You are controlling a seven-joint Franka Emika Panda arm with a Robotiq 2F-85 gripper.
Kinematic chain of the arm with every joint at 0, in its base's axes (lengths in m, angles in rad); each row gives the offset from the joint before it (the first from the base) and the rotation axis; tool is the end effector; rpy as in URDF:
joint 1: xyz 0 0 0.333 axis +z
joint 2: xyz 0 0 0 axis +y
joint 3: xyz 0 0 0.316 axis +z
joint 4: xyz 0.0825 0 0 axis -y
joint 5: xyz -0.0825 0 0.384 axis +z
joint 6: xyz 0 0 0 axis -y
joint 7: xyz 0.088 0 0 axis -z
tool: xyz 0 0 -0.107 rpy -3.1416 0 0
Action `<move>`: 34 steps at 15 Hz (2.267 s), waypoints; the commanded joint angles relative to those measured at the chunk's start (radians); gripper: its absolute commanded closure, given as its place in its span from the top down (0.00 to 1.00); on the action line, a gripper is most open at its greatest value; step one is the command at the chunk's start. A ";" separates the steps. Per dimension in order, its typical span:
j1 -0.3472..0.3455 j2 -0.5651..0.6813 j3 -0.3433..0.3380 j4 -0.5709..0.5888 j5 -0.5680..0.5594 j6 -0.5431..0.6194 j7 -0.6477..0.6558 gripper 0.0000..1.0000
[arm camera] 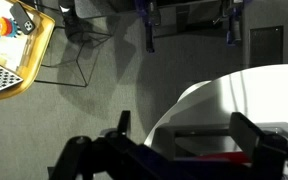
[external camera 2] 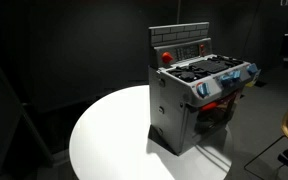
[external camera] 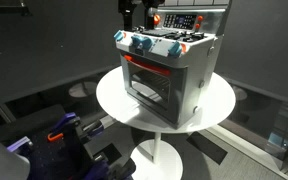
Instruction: Press the top right orange button on the stove
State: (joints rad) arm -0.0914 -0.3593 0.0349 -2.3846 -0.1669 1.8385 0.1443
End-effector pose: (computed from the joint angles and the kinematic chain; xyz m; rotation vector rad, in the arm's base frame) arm 0.4130 -0.0362 0.4430 2.9457 -0.2136 -0.2665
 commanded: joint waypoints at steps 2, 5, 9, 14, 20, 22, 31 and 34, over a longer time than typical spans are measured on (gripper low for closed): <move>0.014 0.000 -0.013 0.003 -0.004 -0.002 0.004 1.00; 0.014 0.001 -0.011 0.002 -0.010 0.018 0.007 1.00; 0.020 0.016 -0.012 0.023 0.003 0.116 0.007 1.00; 0.036 0.040 -0.011 0.045 0.027 0.260 0.005 1.00; 0.034 0.099 -0.007 0.076 0.023 0.448 0.023 1.00; 0.034 0.129 -0.009 0.089 0.026 0.517 0.022 1.00; 0.033 0.312 -0.026 0.206 0.028 0.751 0.016 1.00; 0.032 0.381 -0.037 0.267 0.012 0.779 0.031 1.00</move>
State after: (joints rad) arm -0.0634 -0.0550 0.0128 -2.2026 -0.1548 2.6023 0.1558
